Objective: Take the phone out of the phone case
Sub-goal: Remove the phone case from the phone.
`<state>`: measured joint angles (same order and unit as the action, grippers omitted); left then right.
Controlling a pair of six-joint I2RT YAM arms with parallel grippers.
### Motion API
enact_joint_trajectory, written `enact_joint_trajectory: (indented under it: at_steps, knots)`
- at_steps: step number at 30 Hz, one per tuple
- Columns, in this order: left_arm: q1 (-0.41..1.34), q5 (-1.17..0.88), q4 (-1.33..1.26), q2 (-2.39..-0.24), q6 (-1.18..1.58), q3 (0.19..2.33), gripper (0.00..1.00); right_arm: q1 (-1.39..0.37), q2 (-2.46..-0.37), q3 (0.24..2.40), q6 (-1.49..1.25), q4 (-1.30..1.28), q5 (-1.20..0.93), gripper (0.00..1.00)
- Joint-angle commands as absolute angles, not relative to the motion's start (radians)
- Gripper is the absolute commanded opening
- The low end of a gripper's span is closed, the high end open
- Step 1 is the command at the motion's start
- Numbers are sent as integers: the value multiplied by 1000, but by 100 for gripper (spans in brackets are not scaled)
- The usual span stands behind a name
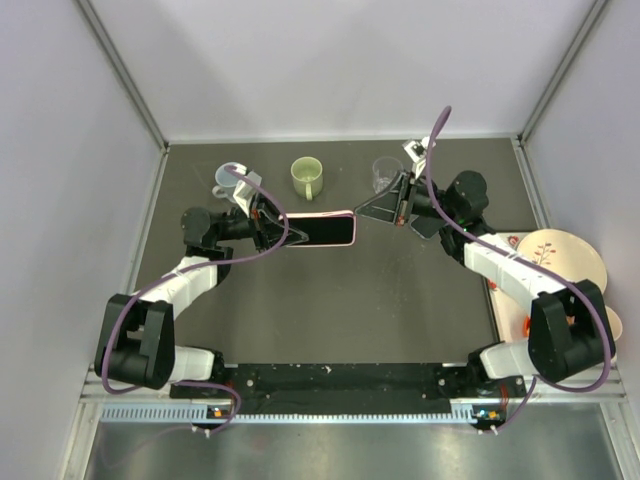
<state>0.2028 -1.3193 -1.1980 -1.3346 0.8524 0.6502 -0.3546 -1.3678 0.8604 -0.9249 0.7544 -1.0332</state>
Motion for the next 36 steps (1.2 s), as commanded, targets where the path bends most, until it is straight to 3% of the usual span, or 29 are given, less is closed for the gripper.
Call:
enact_joint_trajectory:
  at_steps: [1,10,19,28,36]
  knots:
    - [235,-1371,-1381,-1315,868,669,0,-339,-1374,891,-874,726,-956,9]
    - [235,-1371,-1387,-1316,873,669,0,-339,-1333,902,-746,591,-884,24]
    - [236,-1371,-1393,-1318,877,669,0,-341,-1325,928,-555,427,-756,27]
    - [238,-1371,-1401,-1324,888,672,0,-353,-1333,946,-488,391,-775,30]
    - [238,-1365,-1397,-1331,893,678,0,-354,-1230,940,-281,333,-923,37]
